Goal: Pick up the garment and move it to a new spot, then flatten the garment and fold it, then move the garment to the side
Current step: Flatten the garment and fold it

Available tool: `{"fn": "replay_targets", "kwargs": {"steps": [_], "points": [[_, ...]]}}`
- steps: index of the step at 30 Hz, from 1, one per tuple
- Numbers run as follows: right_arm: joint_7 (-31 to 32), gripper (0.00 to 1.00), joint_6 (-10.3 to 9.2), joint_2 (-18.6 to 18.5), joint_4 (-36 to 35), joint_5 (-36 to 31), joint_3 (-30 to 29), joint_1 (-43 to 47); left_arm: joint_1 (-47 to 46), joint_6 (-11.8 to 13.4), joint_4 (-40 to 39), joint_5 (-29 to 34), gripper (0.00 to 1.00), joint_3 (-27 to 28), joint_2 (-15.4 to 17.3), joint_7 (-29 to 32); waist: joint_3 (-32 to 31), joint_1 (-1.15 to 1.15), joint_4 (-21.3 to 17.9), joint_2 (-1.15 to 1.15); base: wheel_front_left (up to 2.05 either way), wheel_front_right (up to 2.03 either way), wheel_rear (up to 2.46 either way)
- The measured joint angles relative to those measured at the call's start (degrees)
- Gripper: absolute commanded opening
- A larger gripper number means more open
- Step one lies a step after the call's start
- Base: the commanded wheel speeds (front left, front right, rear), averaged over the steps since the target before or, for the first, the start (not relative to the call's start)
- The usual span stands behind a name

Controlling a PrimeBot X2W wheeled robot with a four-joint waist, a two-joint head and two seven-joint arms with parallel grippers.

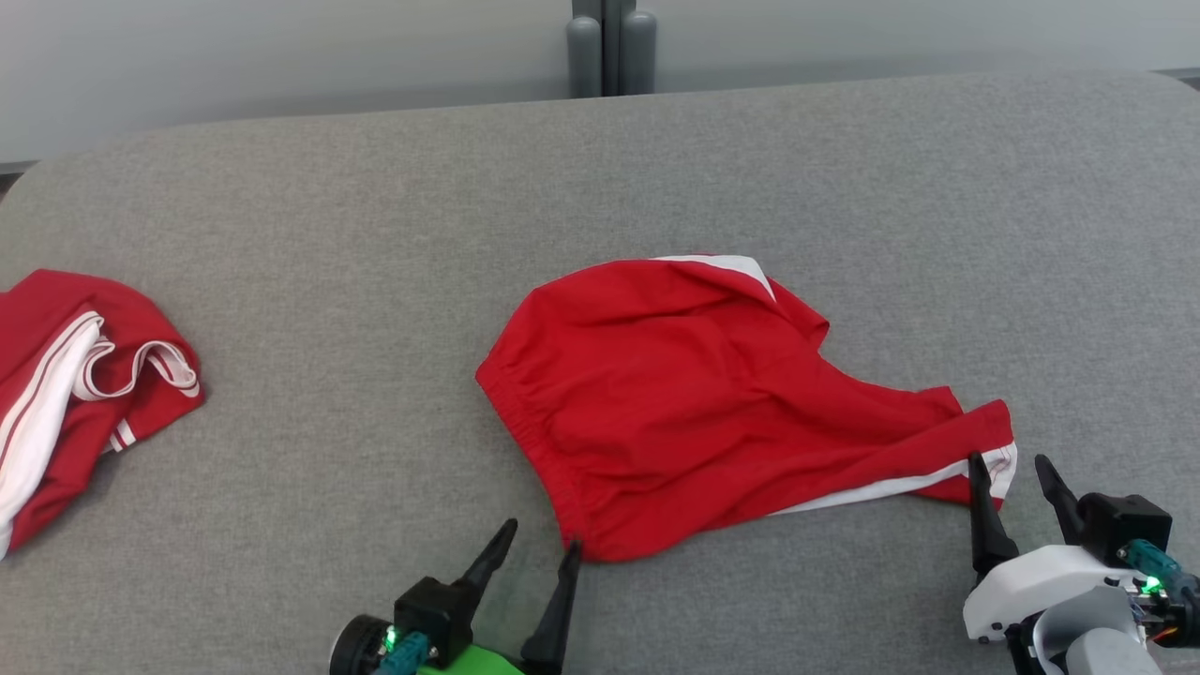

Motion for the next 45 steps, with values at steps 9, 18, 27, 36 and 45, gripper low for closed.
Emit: {"fn": "replay_targets", "kwargs": {"steps": [9, 18, 27, 36, 45], "points": [[0.0, 1.0, 0.01, 0.01, -0.71, 0.08, 0.23, -0.12, -1.99, 0.0, 1.11, -6.79, 1.0, -7.05, 2.01, 0.0, 0.8, 0.0, -1.04, 0.0, 0.0, 0.0, 0.0], [0.0, 1.0, 0.0, 0.01, -1.04, 0.27, 0.4, -0.15, -5.17, 0.0, 1.85, -12.35, 0.0, -10.22, 3.81, 0.0, 1.48, 0.0, -1.84, 0.0, 0.0, 0.0, 0.0], [0.0, 1.0, 0.01, 0.01, -1.38, 0.42, 0.38, -0.27, -6.1, 0.0, -4.32, -12.13, 0.0, -6.67, 4.2, 0.0, 2.02, 0.0, -1.7, 0.0, 0.0, 0.0, 0.0], [0.0, 1.0, 0.0, 0.0, -1.72, 0.98, 2.27, -1.97, -10.54, 0.0, -0.09, -10.84, 0.0, -3.08, 4.19, 0.0, 3.63, 0.0, -3.02, 0.0, 0.0, 0.0, 0.0], [0.0, 1.0, 0.0, 0.0, -2.07, 2.18, 4.59, -2.47, -15.3, -0.01, 10.09, -8.22, 0.05, 0.15, 3.57, 0.0, 5.02, 0.0, -5.49, 0.0, 0.0, 0.0, 0.0]]}}
